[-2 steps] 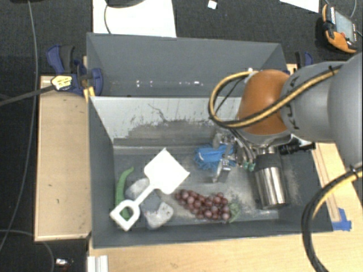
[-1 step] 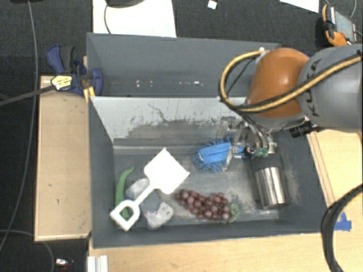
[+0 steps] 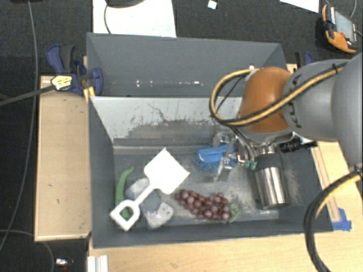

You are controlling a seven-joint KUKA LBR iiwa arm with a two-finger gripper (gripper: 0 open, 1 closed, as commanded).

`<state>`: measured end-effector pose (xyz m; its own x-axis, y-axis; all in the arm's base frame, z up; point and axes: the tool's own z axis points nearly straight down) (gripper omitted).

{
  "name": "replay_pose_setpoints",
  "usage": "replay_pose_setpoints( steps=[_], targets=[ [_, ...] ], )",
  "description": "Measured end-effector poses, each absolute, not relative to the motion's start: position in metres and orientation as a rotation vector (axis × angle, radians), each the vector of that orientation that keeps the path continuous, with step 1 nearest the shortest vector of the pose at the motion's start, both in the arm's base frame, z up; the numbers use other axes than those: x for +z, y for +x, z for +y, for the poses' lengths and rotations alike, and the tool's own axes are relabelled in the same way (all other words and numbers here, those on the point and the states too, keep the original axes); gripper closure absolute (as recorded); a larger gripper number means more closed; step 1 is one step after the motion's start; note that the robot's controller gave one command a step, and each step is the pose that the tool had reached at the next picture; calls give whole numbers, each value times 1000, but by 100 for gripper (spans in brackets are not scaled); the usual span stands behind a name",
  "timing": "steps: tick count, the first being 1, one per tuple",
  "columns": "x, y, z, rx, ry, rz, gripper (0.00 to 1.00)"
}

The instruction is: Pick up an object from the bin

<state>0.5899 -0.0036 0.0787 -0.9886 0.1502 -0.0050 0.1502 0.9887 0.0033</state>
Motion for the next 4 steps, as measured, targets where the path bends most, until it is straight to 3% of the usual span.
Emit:
replay_pose_setpoints(
  steps=[1,2,3,4],
  targets=[
    [71,592,-10,10,289,3109,0],
    [79,592,-5,6,247,3116,100],
    [79,592,-5,6,247,3116,100],
    [95,592,-5,7,247,3117,100]
  ],
)
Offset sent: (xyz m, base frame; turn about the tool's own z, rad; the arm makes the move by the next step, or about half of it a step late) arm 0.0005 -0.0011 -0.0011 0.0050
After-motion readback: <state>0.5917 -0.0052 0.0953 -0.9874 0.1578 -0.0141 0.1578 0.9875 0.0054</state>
